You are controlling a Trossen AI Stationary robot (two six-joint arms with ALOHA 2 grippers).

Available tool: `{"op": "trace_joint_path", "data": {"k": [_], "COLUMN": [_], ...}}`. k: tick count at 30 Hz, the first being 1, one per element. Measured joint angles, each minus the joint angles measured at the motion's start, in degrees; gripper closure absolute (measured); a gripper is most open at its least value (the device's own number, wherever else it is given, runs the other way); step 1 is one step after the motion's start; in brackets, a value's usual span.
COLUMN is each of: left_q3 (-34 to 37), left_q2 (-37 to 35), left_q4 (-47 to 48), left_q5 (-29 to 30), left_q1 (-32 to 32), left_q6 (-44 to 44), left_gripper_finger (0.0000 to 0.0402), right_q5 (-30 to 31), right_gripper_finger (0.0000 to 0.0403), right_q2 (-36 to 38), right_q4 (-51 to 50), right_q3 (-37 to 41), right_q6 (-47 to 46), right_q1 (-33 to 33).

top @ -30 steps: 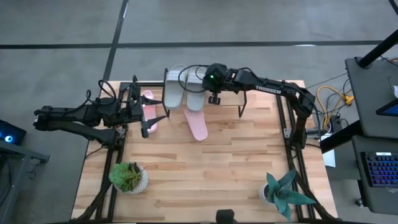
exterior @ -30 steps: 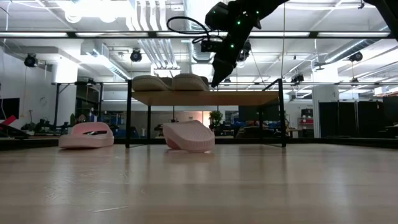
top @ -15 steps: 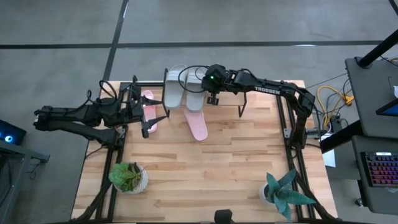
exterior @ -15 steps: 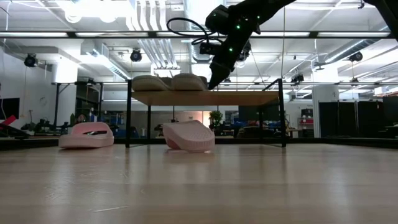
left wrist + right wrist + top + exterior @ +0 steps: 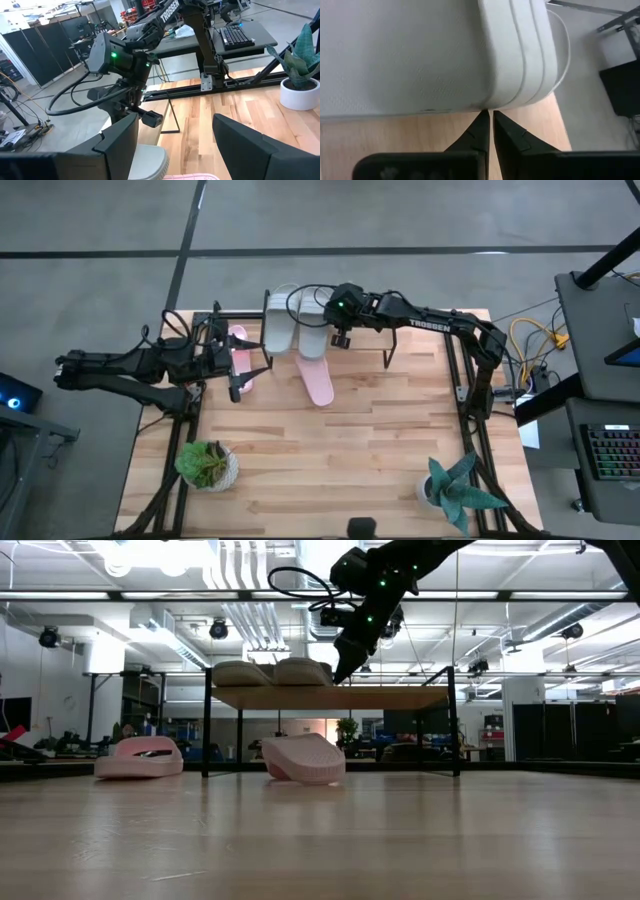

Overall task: Pick and place slides into the shelf
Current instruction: Put the gray slide on the shelf, then put the left pink slide on the shelf

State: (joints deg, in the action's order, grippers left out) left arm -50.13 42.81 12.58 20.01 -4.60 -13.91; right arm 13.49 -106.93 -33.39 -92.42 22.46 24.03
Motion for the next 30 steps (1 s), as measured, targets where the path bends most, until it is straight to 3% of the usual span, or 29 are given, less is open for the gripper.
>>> {"op": "trace_joint_path", "data": {"k": [5, 11, 17, 30], "left_q3": [0.0, 0.0, 0.0, 0.7], "left_q2": [-0.2, -0.2, -0.1, -0.3], "left_q4": [0.0, 0.0, 0.1, 1.4], "left_q5": [0.0, 0.0, 0.0, 0.1], "left_q1": [0.0, 0.0, 0.0, 0.0], "left_q6": [0.0, 0.0, 0.0, 0.0], "left_gripper_finger": [0.0162, 0.0162, 0.0162, 0.0162], "right_q5": [2.7, 4.8, 4.5, 3.0], "right_gripper_finger": [0.0373, 0.0307, 0.0251, 0.0263], "right_q2": [1.3, 2.7, 6.0, 17.7], "right_q4": [-0.3, -1.3, -4.5, -8.4], "right_q3": [0.0, 0.0, 0.0, 2.6], "right_q6": [1.2, 1.9, -3.2, -4.0], "right_q1": [-0.1, -0.1, -1.1, -16.7]}}
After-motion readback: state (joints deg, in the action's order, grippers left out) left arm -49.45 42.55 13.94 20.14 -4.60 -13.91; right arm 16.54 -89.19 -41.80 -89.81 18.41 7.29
